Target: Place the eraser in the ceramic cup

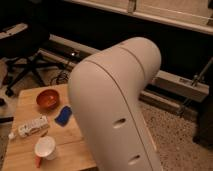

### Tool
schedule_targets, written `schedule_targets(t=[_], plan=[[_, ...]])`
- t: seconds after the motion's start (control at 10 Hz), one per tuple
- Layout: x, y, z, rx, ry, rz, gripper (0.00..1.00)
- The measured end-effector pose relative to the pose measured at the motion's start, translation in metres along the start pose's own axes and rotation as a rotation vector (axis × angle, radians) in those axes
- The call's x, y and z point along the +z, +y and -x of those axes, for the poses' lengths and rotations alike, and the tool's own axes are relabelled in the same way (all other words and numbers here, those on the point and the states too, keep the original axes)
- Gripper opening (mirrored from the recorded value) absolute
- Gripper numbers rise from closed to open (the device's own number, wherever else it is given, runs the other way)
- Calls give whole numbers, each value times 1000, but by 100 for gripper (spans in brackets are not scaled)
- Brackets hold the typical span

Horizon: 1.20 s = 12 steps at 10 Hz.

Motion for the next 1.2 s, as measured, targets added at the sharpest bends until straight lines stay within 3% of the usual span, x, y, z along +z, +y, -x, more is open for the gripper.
schedule_targets(t=[0.1,0.5,0.6,0.7,0.9,1.2], plan=[[-18,-1,14,-1,-70,-6,0],[-113,7,68,-14,-456,16,0],[-141,13,75,-26,-559,39,0],[-162,19,79,-40,-636,65,0],[-223,33,90,-109,-824,132,0],[-302,43,91,-208,-1029,202,0]])
